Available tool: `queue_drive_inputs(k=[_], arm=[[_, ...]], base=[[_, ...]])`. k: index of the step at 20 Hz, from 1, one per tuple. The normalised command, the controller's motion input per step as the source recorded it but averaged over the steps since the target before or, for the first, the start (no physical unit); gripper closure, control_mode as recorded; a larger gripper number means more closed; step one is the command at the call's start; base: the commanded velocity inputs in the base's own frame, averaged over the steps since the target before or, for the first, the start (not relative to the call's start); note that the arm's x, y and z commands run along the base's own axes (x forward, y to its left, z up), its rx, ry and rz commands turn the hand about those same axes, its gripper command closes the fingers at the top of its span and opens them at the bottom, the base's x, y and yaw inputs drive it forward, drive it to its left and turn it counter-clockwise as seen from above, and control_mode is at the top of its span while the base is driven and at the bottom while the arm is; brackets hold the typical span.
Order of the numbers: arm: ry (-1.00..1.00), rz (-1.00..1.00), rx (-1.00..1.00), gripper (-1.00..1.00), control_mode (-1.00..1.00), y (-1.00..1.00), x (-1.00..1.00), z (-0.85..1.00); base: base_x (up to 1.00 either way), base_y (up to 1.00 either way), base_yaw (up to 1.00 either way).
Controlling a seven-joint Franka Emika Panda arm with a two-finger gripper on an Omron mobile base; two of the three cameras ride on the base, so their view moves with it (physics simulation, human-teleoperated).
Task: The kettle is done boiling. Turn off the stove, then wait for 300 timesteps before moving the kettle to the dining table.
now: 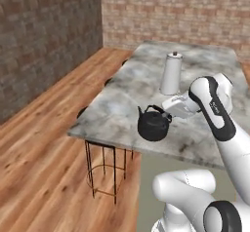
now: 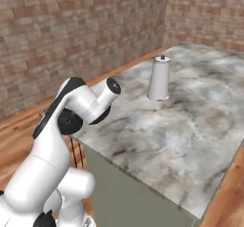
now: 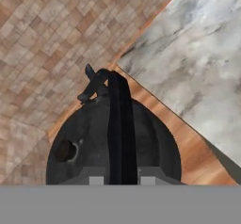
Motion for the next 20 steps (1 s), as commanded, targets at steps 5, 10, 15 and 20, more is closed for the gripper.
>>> queue_drive_inputs(k=[5, 10, 15, 20], arm=[[0.00, 0.00, 0.00, 1.00, 1.00, 0.00, 0.00, 0.00], [0.00, 0.00, 0.00, 1.00, 1.00, 0.00, 0.00, 0.00], [0.00, 0.00, 0.00, 1.00, 1.00, 0.00, 0.00, 0.00], [0.00, 0.00, 0.00, 1.00, 1.00, 0.00, 0.00, 0.00]], base=[[0.23, 0.71, -0.31], [0.23, 0.65, -0.30], [0.23, 0.42, -0.28], [0.32, 0.04, -0.29]])
